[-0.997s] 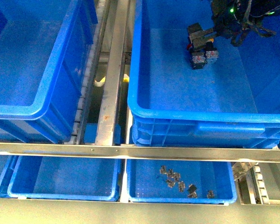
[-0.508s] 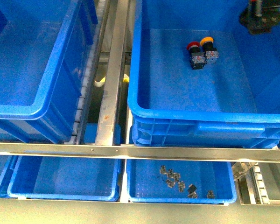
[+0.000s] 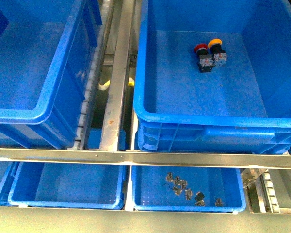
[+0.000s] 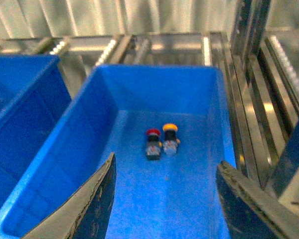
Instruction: Pick red and yellow buttons and place in box
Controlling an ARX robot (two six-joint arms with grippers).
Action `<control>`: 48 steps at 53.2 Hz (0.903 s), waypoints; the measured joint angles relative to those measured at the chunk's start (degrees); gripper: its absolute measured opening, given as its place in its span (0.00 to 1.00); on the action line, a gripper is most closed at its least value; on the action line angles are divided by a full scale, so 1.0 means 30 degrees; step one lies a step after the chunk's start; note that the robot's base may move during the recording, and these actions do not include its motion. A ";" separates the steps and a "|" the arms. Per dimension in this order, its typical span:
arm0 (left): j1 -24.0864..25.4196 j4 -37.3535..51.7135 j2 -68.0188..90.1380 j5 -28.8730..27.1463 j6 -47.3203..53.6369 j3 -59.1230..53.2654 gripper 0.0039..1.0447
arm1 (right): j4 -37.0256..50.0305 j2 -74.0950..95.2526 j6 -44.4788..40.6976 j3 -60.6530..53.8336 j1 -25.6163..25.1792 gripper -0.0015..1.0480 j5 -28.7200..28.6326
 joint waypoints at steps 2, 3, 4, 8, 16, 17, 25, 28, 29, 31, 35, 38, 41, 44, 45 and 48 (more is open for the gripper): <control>0.0000 0.0000 0.0000 0.0000 0.0007 0.0000 0.93 | 0.0007 -0.0321 -0.0073 -0.0197 0.0000 0.39 0.0058; 0.0000 0.0000 0.0000 0.0000 0.0000 0.0000 0.93 | 0.0007 -0.0503 -0.0109 -0.0350 0.0000 0.36 0.0080; -0.0007 0.0000 0.0000 0.0000 0.0000 0.0000 0.93 | 0.0000 -0.0663 -0.0160 -0.0481 0.0000 0.32 0.0138; 0.0000 0.0000 0.0000 0.0007 0.0000 0.0000 0.93 | -0.0226 -0.1333 -0.0350 -0.1151 0.0000 0.17 0.0146; -0.0007 0.0000 0.0000 0.0000 0.0000 0.0000 0.93 | -0.0925 -0.2980 -0.0466 -0.2025 0.0000 0.04 0.0146; 0.0000 0.0000 0.0000 0.0000 0.0007 0.0000 0.93 | -0.1035 -0.3162 -0.0466 -0.2113 0.0000 0.04 0.0146; 0.0000 0.0000 0.0000 0.0000 0.0007 0.0000 0.93 | -0.1887 -0.4517 -0.0474 -0.2659 0.0000 0.04 0.0146; 0.0000 0.0000 0.0000 0.0007 0.0007 0.0000 0.93 | -0.2178 -0.4983 -0.0474 -0.2790 0.0000 0.04 0.0146; 0.0000 0.0000 0.0000 0.0007 0.0000 0.0000 0.93 | -0.2302 -0.5158 -0.0481 -0.2841 0.0000 0.04 0.0146; -0.0007 0.0000 0.0000 0.0000 0.0000 0.0000 0.93 | -0.2557 -0.5515 -0.0481 -0.2943 0.0000 0.04 0.0146; 0.0000 0.0000 0.0000 0.0000 0.0007 0.0000 0.93 | -0.3060 -0.6200 -0.0481 -0.3126 0.0000 0.04 0.0146; 0.0000 0.0000 0.0000 0.0000 0.0007 0.0000 0.93 | -0.3155 -0.6739 -0.0488 -0.3483 0.0000 0.04 0.0138; 0.0000 0.0000 0.0000 0.0000 0.0007 0.0000 0.93 | -0.3060 -0.7016 -0.0488 -0.3534 0.0000 0.04 0.0175; 0.0000 -0.0007 0.0000 0.0007 0.0007 0.0000 0.93 | -0.3410 -0.7453 -0.0488 -0.3534 0.0000 0.04 0.0153; 0.0000 0.0000 0.0000 0.0000 0.0007 0.0000 0.93 | -0.3570 -0.7628 -0.0488 -0.3534 0.0000 0.04 0.0168; 0.0000 0.0000 0.0000 0.0007 0.0007 0.0000 0.93 | -0.3963 -0.8073 -0.0488 -0.3534 0.0000 0.04 0.0146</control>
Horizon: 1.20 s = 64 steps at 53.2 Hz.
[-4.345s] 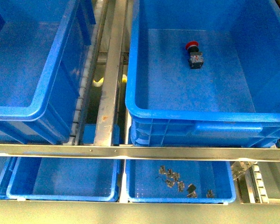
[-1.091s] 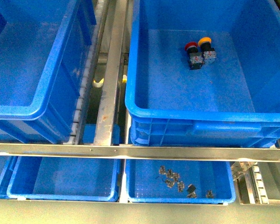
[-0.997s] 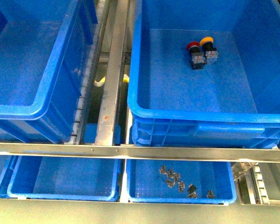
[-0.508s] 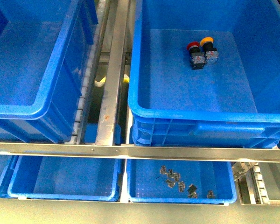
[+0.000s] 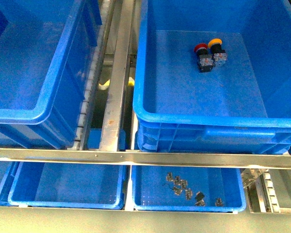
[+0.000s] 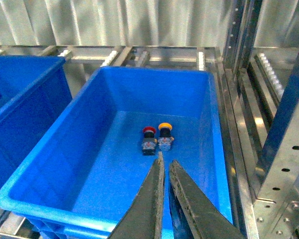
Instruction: Pick red and yellow buttons and place in box
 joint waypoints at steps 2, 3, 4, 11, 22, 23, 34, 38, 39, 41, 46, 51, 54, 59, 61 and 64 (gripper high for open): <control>0.0000 0.0000 0.0000 0.0000 0.0000 0.0000 0.93 | -0.0408 -0.0415 0.0000 0.0000 0.0000 0.04 0.0007; 0.0000 0.0000 0.0000 0.0000 0.0000 0.0000 0.93 | -0.0554 -0.0568 0.0000 0.0000 0.0000 0.04 0.0007; 0.0000 0.0000 0.0000 0.0000 0.0000 0.0000 0.93 | -0.0685 -0.0707 0.0000 0.0000 0.0000 0.04 0.0007; 0.0000 0.0000 0.0000 -0.0007 0.0000 0.0000 0.93 | -0.1909 -0.1916 0.0000 0.0000 0.0000 0.04 0.0007; 0.0000 0.0000 0.0000 0.0000 0.0000 0.0000 0.93 | -0.3351 -0.3381 0.0000 0.0000 0.0000 0.04 0.0007; 0.0000 0.0000 0.0000 0.0000 0.0000 0.0000 0.93 | -0.3439 -0.3468 0.0000 0.0000 0.0000 0.04 0.0007; 0.0000 0.0000 0.0000 0.0000 0.0000 0.0000 0.93 | -0.7016 -0.7031 0.0000 0.0007 0.0029 0.04 0.0007; 0.0000 0.0000 0.0000 -0.0007 0.0000 0.0000 0.93 | -0.7067 -0.6994 0.0000 0.0007 0.0036 0.04 0.0036; -0.0007 0.0000 0.0000 0.0000 0.0000 0.0000 0.93 | -0.7074 -0.6980 0.0000 0.0007 0.0036 0.04 0.0000; 0.0000 0.0000 0.0000 -0.0007 0.0000 0.0000 0.93 | -0.7082 -0.6987 0.0000 0.0007 0.0036 0.04 0.0007; -0.0007 0.0000 0.0000 -0.0007 0.0000 0.0000 0.93 | -0.7082 -0.7016 0.0000 0.0007 0.0036 0.04 0.0007; 0.0000 0.0000 0.0000 -0.0007 0.0000 0.0000 0.93 | -0.7082 -0.7016 0.0000 0.0007 0.0036 0.04 0.0007; 0.0000 0.0000 0.0000 0.0000 0.0000 0.0000 0.93 | -0.7082 -0.7016 0.0000 0.0007 0.0036 0.04 0.0007; 0.0000 0.0000 0.0000 0.0000 0.0000 0.0000 0.93 | -0.7082 -0.7016 -0.0015 0.0007 0.0036 0.08 0.0007; -0.0007 0.0000 0.0000 -0.0007 0.0000 0.0000 0.93 | -0.7082 -0.7016 -0.0015 0.0007 0.0036 0.15 0.0007; 0.0000 0.0000 0.0000 -0.0007 0.0000 0.0000 0.93 | -0.7082 -0.7016 -0.0015 0.0007 0.0036 0.23 0.0007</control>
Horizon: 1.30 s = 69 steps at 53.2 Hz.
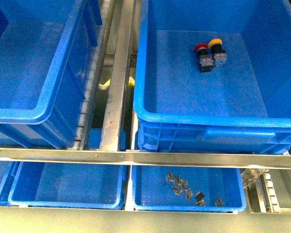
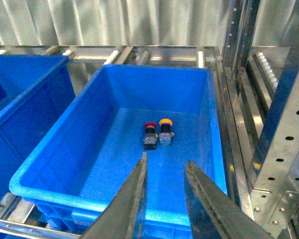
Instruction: Pick red and yellow buttons and place in box
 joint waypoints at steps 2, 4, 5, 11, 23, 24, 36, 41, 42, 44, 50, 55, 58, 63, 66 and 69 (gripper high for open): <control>0.0000 0.0000 0.0000 0.0007 0.0000 0.0000 0.93 | 0.0000 0.0000 0.0000 0.0000 0.0000 0.30 0.0000; 0.0000 0.0000 0.0000 0.0007 0.0000 0.0000 0.93 | 0.0000 0.0000 0.0000 0.0000 0.0000 0.36 0.0000; 0.0000 0.0000 0.0000 0.0000 0.0000 0.0000 0.93 | 0.0000 0.0000 0.0000 0.0000 0.0000 0.40 0.0000; 0.0000 0.0000 0.0000 0.0000 0.0000 0.0000 0.93 | 0.0000 0.0000 0.0000 0.0000 0.0000 0.62 0.0000; 0.0000 0.0000 0.0000 0.0000 0.0000 0.0000 0.93 | 0.0000 0.0000 0.0007 0.0000 0.0000 0.94 0.0000; 0.0000 0.0000 0.0000 0.0000 0.0000 0.0000 0.93 | 0.0000 0.0000 0.0007 0.0000 0.0000 0.94 0.0000; -0.0007 0.0000 0.0000 0.0007 0.0000 0.0000 0.93 | 0.0000 0.0000 0.0007 0.0000 0.0000 0.94 0.0000; 0.0000 0.0000 0.0000 0.0007 0.0000 0.0000 0.93 | 0.0000 0.0000 0.0000 0.0000 0.0000 0.94 0.0000; 0.0000 0.0000 0.0000 0.0000 0.0000 0.0000 0.93 | 0.0000 0.0000 0.0007 0.0000 0.0000 0.94 0.0000; 0.0000 -0.0007 0.0000 0.0000 0.0000 0.0000 0.93 | 0.0000 0.0000 0.0000 0.0000 0.0000 0.94 0.0000; -0.0007 0.0000 0.0000 0.0000 0.0000 0.0000 0.93 | 0.0000 0.0000 0.0007 0.0000 0.0000 0.94 0.0000; -0.0007 0.0000 0.0000 0.0000 0.0000 0.0000 0.93 | 0.0000 0.0000 0.0007 0.0000 0.0000 0.94 0.0000; 0.0000 0.0000 0.0000 0.0000 0.0000 0.0000 0.93 | 0.0000 0.0000 0.0007 0.0000 0.0000 0.94 0.0000; -0.0007 0.0000 0.0000 0.0000 0.0000 0.0000 0.93 | 0.0000 0.0000 0.0007 0.0000 0.0000 0.94 0.0000; 0.0000 0.0000 0.0000 0.0000 0.0000 0.0000 0.93 | 0.0000 0.0000 0.0007 0.0000 0.0000 0.94 0.0000; 0.0000 0.0000 0.0000 0.0007 0.0000 0.0000 0.93 | 0.0000 0.0000 0.0007 0.0000 0.0000 0.94 0.0000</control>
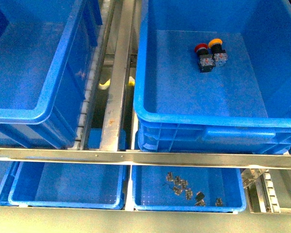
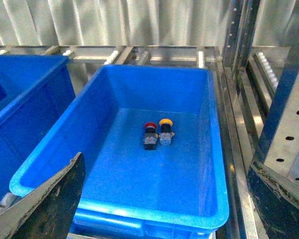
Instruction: Pick red and yellow buttons and place in box
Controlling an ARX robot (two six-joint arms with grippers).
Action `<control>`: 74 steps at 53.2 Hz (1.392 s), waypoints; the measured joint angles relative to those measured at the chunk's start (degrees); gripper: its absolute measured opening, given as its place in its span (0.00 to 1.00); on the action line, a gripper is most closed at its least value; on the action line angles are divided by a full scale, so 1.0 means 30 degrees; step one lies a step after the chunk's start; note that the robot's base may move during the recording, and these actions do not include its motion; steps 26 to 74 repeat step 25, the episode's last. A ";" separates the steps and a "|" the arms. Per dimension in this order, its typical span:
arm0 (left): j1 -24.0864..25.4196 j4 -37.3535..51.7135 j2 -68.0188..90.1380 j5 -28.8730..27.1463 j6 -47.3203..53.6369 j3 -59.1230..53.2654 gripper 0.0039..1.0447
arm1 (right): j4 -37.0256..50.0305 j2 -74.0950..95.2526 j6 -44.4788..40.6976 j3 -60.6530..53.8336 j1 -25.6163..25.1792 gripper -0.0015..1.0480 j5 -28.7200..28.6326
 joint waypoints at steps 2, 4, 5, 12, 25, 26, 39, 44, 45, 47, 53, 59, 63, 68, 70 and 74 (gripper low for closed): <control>0.0000 0.0000 0.0000 -0.0007 0.0000 0.0000 0.93 | 0.0000 0.0000 0.0000 0.0000 0.0000 0.94 0.0000; -0.0007 0.0000 0.0000 -0.0007 0.0000 0.0000 0.93 | 0.0000 0.0000 0.0000 0.0000 0.0000 0.94 0.0000; -0.0007 0.0000 0.0000 -0.0007 0.0000 0.0000 0.93 | 0.0000 0.0000 0.0000 0.0000 0.0000 0.94 0.0000; -0.0007 0.0000 0.0000 -0.0007 0.0000 0.0000 0.93 | 0.0000 0.0000 0.0000 0.0000 0.0000 0.94 0.0000; 0.0000 0.0000 0.0000 -0.0007 0.0000 0.0000 0.93 | 0.0000 0.0000 -0.0007 0.0000 0.0000 0.94 0.0000; 0.0000 0.0000 0.0000 -0.0007 0.0000 0.0000 0.93 | 0.0000 0.0000 -0.0007 0.0000 0.0000 0.94 0.0000; 0.0000 0.0000 0.0000 -0.0007 0.0000 0.0000 0.93 | 0.0000 0.0000 -0.0007 0.0000 0.0000 0.94 0.0000; 0.0000 0.0000 0.0000 -0.0007 0.0000 0.0000 0.93 | 0.0000 0.0000 -0.0007 0.0000 0.0000 0.94 0.0000; 0.0000 0.0000 0.0000 -0.0007 0.0000 0.0000 0.93 | 0.0000 0.0000 -0.0007 0.0000 0.0000 0.94 0.0000; 0.0000 0.0000 0.0000 -0.0007 0.0000 0.0000 0.93 | 0.0000 0.0000 -0.0007 0.0000 0.0000 0.94 0.0000; 0.0000 0.0000 0.0000 -0.0007 0.0000 0.0000 0.93 | 0.0000 0.0000 -0.0007 0.0000 0.0000 0.94 0.0000; 0.0000 0.0000 0.0000 -0.0007 0.0000 0.0000 0.93 | 0.0000 0.0000 -0.0007 0.0000 0.0000 0.94 0.0000; 0.0000 0.0000 0.0000 -0.0007 0.0000 0.0000 0.93 | 0.0000 0.0000 -0.0007 0.0000 0.0000 0.94 0.0000; 0.0000 0.0000 0.0000 -0.0007 0.0000 0.0000 0.93 | 0.0000 0.0000 -0.0007 0.0000 0.0000 0.94 0.0000; 0.0000 0.0000 0.0000 -0.0007 0.0000 0.0000 0.93 | 0.0000 0.0000 -0.0007 0.0000 0.0000 0.94 0.0000; 0.0000 0.0000 0.0000 -0.0007 0.0000 0.0000 0.93 | 0.0000 0.0000 -0.0007 0.0000 0.0000 0.94 0.0000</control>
